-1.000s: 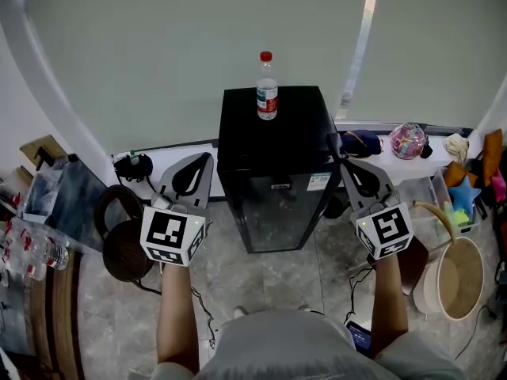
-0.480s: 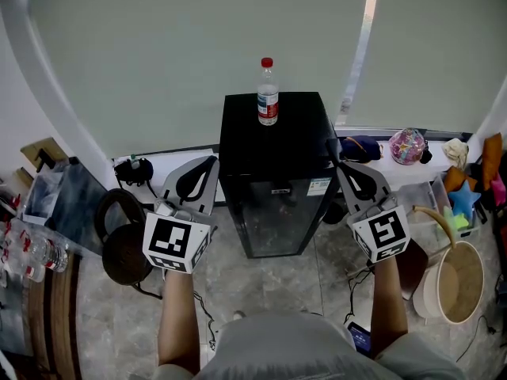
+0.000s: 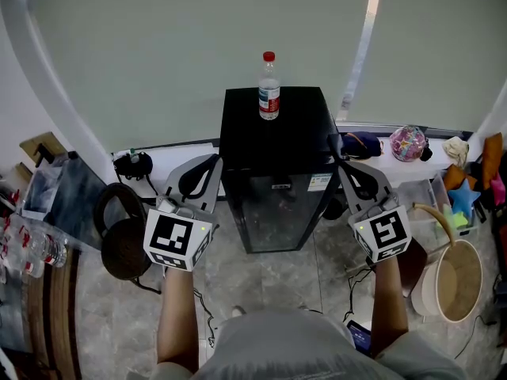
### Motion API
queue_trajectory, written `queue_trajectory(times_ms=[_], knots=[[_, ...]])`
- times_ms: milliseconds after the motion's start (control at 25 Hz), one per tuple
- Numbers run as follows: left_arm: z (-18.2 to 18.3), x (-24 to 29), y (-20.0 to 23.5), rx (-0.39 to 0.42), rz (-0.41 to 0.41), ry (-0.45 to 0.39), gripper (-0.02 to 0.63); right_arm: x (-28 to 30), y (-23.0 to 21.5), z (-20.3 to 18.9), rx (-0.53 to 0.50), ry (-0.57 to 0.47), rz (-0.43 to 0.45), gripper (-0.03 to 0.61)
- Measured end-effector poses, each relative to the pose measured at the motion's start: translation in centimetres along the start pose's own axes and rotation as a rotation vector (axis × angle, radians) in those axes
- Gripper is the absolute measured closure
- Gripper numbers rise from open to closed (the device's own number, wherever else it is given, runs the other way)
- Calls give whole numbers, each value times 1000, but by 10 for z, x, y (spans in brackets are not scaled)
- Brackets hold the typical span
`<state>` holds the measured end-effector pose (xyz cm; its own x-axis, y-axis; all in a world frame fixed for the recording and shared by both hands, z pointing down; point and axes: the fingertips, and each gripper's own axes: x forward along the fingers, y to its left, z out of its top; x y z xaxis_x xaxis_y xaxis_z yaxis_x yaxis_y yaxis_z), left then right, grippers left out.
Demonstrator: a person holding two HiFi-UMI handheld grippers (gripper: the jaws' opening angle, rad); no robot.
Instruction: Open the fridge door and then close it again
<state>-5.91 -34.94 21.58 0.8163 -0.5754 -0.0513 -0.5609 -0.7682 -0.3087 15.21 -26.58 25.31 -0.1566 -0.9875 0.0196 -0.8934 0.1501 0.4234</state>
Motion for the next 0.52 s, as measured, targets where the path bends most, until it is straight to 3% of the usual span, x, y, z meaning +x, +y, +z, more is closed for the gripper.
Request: queue_trajectory(times_ms=[520], knots=[[-17, -4, 2, -27, -2, 30, 604, 5, 8, -6, -1, 19, 16, 583]])
